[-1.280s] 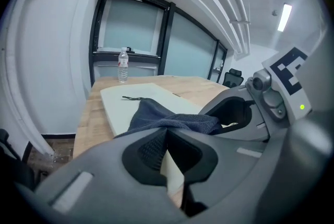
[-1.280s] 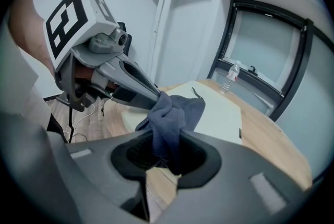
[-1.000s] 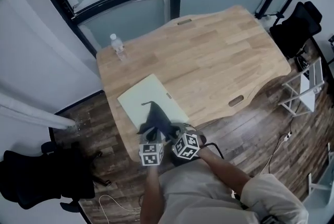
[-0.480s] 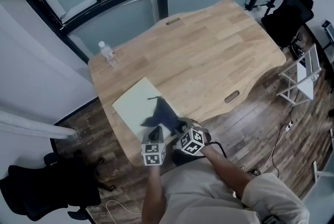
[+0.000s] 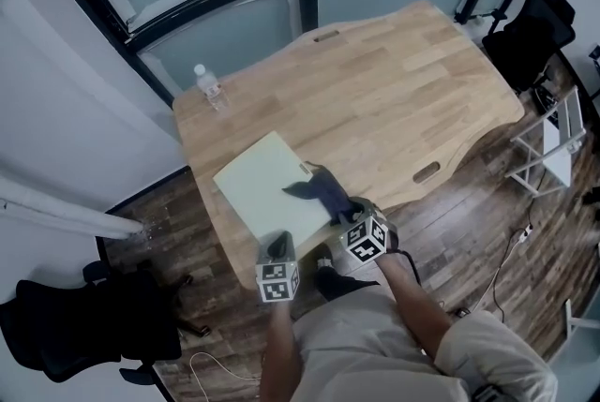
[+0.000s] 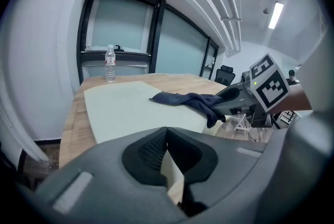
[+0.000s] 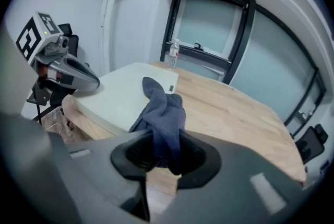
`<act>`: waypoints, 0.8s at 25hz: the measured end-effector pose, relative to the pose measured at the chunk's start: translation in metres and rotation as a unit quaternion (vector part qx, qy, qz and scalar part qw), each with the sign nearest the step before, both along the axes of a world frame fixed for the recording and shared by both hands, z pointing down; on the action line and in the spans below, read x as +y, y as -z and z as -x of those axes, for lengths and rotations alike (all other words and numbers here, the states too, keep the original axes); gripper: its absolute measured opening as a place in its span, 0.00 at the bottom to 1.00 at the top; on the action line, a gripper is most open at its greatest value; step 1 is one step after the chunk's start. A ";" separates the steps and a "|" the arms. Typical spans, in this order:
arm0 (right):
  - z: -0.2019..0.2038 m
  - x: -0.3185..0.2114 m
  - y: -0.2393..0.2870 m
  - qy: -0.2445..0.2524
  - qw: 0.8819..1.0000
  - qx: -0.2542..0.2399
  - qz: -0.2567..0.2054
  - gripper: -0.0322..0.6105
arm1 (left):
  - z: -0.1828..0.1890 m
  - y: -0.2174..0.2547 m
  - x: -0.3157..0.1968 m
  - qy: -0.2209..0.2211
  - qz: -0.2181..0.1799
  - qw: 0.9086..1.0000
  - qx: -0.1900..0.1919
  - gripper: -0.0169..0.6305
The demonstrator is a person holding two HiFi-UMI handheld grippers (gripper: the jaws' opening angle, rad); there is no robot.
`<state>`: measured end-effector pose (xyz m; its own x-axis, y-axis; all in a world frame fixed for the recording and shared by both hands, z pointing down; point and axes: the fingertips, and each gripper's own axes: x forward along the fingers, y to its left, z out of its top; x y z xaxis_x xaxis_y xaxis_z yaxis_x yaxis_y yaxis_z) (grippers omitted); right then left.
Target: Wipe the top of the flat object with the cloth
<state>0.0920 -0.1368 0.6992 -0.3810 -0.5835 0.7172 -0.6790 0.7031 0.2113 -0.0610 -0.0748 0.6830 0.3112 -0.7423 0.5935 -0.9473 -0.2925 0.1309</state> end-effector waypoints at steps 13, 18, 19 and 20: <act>-0.037 0.053 0.043 -0.079 0.997 -0.023 0.011 0.21 | 0.016 0.046 0.091 0.154 -0.051 0.986 0.049 0.04; -0.048 0.106 0.068 -0.102 0.993 -0.063 0.003 0.21 | 0.005 0.086 0.139 0.197 -0.102 0.974 0.056 0.04; -0.049 0.114 0.073 -0.098 0.993 -0.069 -0.004 0.21 | 0.000 0.090 0.147 0.192 -0.106 0.974 0.053 0.04; -0.050 0.122 0.079 -0.095 0.993 -0.076 -0.012 0.21 | -0.005 0.093 0.154 0.186 -0.110 0.975 0.051 0.04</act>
